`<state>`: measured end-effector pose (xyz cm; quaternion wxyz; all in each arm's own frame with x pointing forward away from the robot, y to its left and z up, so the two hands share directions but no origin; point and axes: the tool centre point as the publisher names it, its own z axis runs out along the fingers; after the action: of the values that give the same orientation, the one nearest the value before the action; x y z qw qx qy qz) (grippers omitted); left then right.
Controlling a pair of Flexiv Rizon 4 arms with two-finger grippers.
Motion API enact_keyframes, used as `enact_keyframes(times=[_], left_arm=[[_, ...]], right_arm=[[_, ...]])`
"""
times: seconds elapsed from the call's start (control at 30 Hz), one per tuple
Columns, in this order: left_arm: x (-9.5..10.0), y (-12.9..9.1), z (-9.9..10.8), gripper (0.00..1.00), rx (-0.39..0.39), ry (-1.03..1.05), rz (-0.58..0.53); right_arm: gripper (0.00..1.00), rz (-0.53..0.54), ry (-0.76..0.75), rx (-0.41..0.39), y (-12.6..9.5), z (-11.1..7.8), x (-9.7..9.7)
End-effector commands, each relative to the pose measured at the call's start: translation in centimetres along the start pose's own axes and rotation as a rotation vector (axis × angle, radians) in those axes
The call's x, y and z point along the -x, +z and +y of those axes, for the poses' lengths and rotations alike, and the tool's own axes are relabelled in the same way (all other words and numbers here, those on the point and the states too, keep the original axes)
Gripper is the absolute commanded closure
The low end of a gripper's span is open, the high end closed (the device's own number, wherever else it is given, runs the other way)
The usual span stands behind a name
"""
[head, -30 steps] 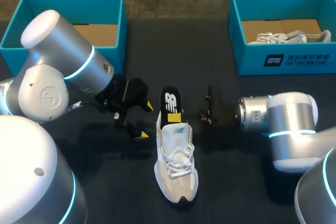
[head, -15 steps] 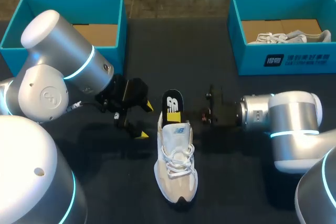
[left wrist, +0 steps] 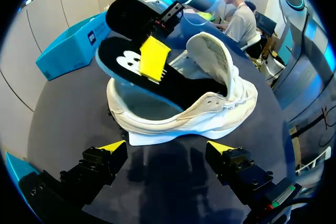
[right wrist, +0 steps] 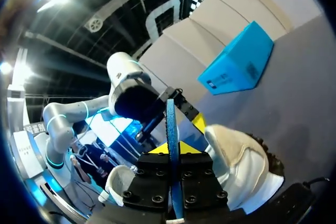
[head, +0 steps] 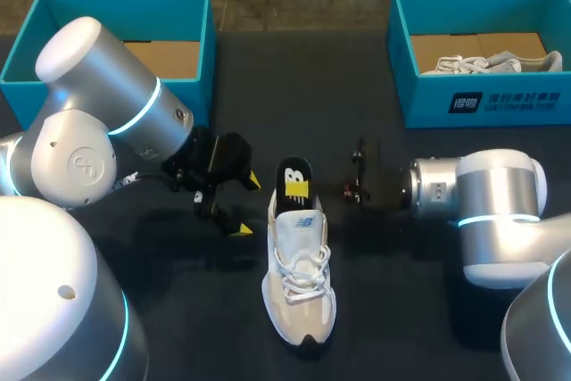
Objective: Take the shoe out of the shoebox, open the shoe tongue, remove and reinsert the insole, then place the shoe into the shoebox
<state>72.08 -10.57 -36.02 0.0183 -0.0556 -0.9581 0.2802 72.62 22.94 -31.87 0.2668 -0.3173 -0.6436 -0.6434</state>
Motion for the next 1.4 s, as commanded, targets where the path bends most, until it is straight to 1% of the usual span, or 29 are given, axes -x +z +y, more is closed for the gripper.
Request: enact_keyframes(times=[0.03, 0.2, 0.27, 0.33, 0.37, 0.4, 0.47, 0.57, 0.67, 0.77, 0.8, 0.87, 0.9, 0.93, 1.1, 1.33, 1.4], left_arm=[[-0.1, 0.1, 0.0, 0.00, 0.000, 0.000, -0.002], [-0.1, 0.1, 0.0, 0.00, 0.000, 0.000, -0.002], [-0.1, 0.1, 0.0, 0.00, 0.000, 0.000, -0.002], [-0.1, 0.1, 0.0, 0.00, 0.000, 0.000, -0.002], [-0.1, 0.1, 0.0, 0.00, 0.000, 0.000, -0.002], [-0.1, 0.1, 0.0, 0.00, 0.000, 0.000, -0.002], [-0.1, 0.1, 0.0, 0.00, 0.000, 0.000, -0.002], [-0.1, 0.1, 0.0, 0.00, 0.000, 0.000, -0.002], [-0.1, 0.1, 0.0, 0.00, 0.000, 0.000, -0.002], [-0.1, 0.1, 0.0, 0.00, 0.000, 0.000, -0.002], [-0.1, 0.1, 0.0, 0.00, 0.000, 0.000, -0.002], [-0.1, 0.1, 0.0, 0.00, 0.000, 0.000, -0.002], [-0.1, 0.1, 0.0, 0.00, 0.000, 0.000, -0.002], [-0.1, 0.1, 0.0, 0.00, 0.000, 0.000, -0.002], [-0.1, 0.1, 0.0, 0.00, 0.000, 0.000, -0.002], [-0.1, 0.1, 0.0, 0.00, 0.000, 0.000, -0.002], [-0.1, 0.1, 0.0, 0.00, 0.000, 0.000, -0.002]], right_arm=[[1.00, -0.025, 0.034, -0.008, 0.5, -1.3, -0.1], [1.00, -0.049, 0.089, -0.011, 0.5, -3.2, -0.2], [1.00, -0.046, 0.087, -0.004, 0.4, -3.5, -0.5], [1.00, -0.049, 0.066, -0.001, 0.3, -3.3, -1.0], [0.84, -0.052, 0.056, -0.006, 0.4, -3.0, -1.2], [0.75, -0.054, 0.047, -0.009, 0.4, -2.8, -1.3], [0.66, -0.059, 0.029, -0.018, 0.5, -2.2, -1.5], [0.55, -0.061, 0.008, -0.024, 0.6, -1.4, -1.6], [0.56, -0.067, -0.006, -0.027, 0.5, -0.8, -1.6], [0.60, -0.064, -0.020, -0.027, 0.5, -0.3, -1.5], [0.67, -0.063, -0.025, -0.025, 0.4, 0.0, -1.3], [0.79, -0.060, -0.026, -0.022, 0.3, 0.2, -1.1], [0.96, -0.058, -0.023, -0.019, 0.3, 0.3, -0.9], [1.00, -0.054, -0.019, -0.018, 0.4, 0.4, -0.7], [1.00, -0.065, 0.023, -0.021, 0.7, -0.3, -0.1], [1.00, -0.088, 0.089, -0.009, 0.7, -2.9, -0.3], [1.00, -0.095, 0.094, -0.003, 0.7, -3.3, -0.5]])
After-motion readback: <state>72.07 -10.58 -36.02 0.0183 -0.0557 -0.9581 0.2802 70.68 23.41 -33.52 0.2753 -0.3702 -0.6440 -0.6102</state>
